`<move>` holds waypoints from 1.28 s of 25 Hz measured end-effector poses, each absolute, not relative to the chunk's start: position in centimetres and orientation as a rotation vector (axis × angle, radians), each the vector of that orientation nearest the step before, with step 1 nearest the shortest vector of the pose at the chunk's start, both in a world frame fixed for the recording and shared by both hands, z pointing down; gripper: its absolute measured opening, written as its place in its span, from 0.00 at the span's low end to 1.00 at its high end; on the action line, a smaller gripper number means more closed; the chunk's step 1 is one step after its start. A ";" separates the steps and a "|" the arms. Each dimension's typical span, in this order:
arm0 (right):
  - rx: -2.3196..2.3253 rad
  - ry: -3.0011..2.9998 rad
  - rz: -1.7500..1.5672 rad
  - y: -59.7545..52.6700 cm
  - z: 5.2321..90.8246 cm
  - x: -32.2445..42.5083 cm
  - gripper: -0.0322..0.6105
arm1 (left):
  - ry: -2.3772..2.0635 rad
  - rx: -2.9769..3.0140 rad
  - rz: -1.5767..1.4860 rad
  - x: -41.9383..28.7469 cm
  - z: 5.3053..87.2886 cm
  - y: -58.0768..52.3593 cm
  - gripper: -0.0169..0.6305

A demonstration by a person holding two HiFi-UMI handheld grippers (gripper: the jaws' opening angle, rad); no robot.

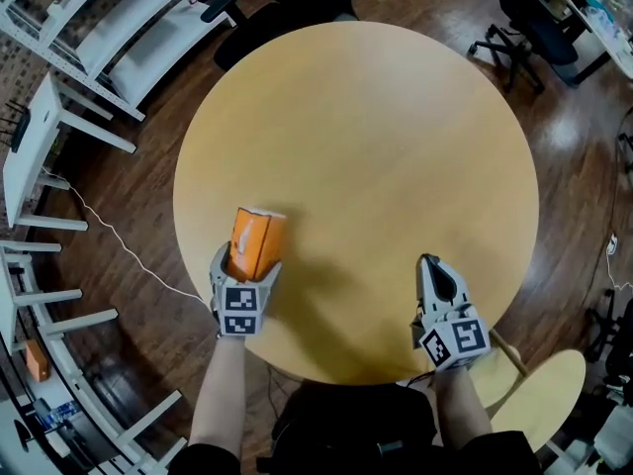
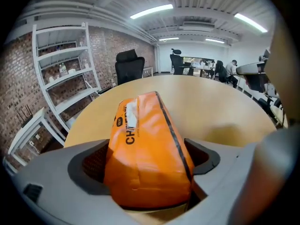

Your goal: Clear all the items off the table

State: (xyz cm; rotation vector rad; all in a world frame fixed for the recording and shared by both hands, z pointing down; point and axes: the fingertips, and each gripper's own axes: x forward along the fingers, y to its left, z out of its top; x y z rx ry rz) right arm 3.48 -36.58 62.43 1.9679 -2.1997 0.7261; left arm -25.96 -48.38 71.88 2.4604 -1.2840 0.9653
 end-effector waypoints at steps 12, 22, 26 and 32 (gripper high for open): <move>2.047 -2.215 0.563 -36.1 58.5 4.5 0.06 | -1.271 2.548 0.703 -25.6 65.8 -46.5 0.68; 2.187 -2.195 0.274 -32.9 51.5 4.5 0.06 | -1.192 2.827 0.256 -23.3 53.0 -45.7 0.68; 2.301 -2.171 0.231 -30.2 49.9 5.9 0.06 | -1.072 2.930 0.170 -20.5 50.0 -44.1 0.68; 2.466 -2.030 0.162 -22.3 47.9 11.9 0.06 | -0.830 3.043 0.039 -11.0 46.4 -39.6 0.68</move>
